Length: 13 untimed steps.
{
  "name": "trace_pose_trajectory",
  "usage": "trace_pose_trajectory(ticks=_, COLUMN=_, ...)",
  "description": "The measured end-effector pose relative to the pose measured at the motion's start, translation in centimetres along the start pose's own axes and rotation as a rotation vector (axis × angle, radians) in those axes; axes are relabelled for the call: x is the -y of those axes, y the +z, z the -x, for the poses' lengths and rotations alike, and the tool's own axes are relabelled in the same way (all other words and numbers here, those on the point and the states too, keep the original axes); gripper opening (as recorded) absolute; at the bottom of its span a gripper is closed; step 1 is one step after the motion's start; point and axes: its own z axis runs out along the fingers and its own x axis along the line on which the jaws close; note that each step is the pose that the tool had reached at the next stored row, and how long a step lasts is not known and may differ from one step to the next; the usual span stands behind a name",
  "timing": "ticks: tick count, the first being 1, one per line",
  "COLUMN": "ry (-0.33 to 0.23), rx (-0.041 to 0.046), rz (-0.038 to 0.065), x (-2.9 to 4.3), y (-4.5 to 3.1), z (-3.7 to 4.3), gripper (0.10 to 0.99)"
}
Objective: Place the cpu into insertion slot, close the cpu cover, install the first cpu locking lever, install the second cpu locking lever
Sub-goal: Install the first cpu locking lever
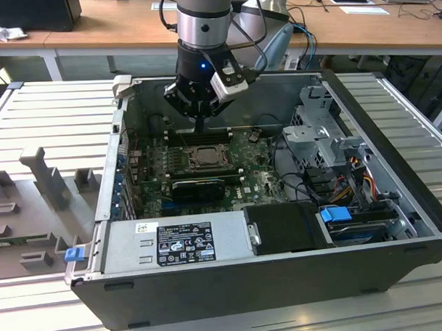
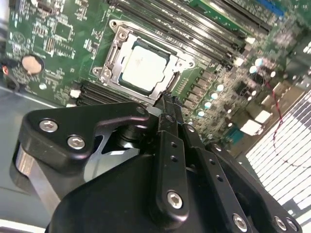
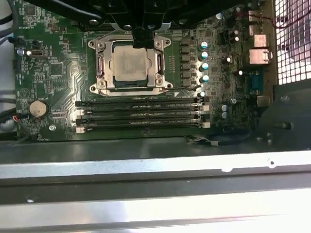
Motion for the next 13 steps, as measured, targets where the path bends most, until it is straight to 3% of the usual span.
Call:
trace_pose_trajectory(ticks=4, ry=-0.088, rx=0.0001, rz=-0.003, x=0.00, y=0.06, z=0.00, gripper=0.106)
trace_pose_trajectory(ticks=6, ry=-0.100, rx=0.0003, rz=-0.003, x=0.00, y=0.08, z=0.00, gripper=0.106)
trace_pose_trajectory(ticks=8, ry=-0.103, rx=0.0091, rz=-0.003, x=0.00, y=0.12, z=-0.08, gripper=0.106)
trace_pose_trajectory(ticks=10, ry=-0.104, rx=0.0243, rz=-0.004, x=0.01, y=0.20, z=-0.34, gripper=0.106)
trace_pose_trajectory(ticks=13, ry=-0.104, rx=0.0319, rz=-0.004, x=0.03, y=0.38, z=-1.43, gripper=0.106)
